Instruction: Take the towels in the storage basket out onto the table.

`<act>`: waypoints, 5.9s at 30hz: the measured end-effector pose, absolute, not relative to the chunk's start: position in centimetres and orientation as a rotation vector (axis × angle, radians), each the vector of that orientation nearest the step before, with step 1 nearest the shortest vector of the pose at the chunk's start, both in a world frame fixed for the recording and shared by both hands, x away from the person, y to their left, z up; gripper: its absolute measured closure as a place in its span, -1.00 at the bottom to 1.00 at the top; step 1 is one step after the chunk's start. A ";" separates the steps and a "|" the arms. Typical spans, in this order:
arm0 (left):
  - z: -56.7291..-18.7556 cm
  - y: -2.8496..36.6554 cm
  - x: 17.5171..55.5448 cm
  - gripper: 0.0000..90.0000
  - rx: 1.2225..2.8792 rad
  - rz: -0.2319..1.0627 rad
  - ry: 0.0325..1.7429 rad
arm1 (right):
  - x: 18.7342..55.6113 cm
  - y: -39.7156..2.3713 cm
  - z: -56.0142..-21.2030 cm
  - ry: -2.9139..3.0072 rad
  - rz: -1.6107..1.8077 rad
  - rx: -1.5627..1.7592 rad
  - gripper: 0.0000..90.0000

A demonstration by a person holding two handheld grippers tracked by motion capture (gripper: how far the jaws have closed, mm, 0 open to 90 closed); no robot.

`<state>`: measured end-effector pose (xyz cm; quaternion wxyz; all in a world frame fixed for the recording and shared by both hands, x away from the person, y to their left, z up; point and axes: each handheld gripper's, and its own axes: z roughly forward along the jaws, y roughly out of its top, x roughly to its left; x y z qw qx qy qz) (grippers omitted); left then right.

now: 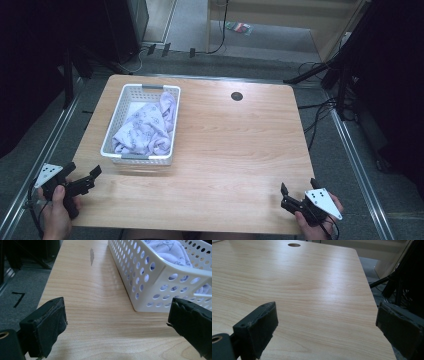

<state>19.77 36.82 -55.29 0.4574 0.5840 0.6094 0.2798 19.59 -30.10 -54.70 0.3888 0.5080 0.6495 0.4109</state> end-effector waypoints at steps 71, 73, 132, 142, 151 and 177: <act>-42.6 25.8 31.6 -1.00 2.007 0.502 1.415 | 19.8 -30.4 -54.7 1.650 1.024 1.343 -0.90; -42.8 25.2 32.5 -1.00 2.036 0.491 1.425 | 19.8 -30.4 -54.7 1.649 1.024 1.344 -0.90; -51.2 20.4 42.5 -1.00 2.353 0.403 1.739 | 19.9 -30.4 -54.7 1.652 1.017 1.344 -0.90; -51.0 20.4 42.5 -0.80 2.434 0.379 1.673 | 19.9 -30.3 -54.7 1.653 1.015 1.345 -0.90; -50.3 20.7 42.3 -0.04 2.426 0.455 1.704 | 19.9 -30.3 -54.7 1.653 1.012 1.349 -0.89; -46.0 23.0 41.3 0.25 2.294 0.396 1.667 | 20.0 -30.3 -54.7 1.656 1.003 1.350 -0.89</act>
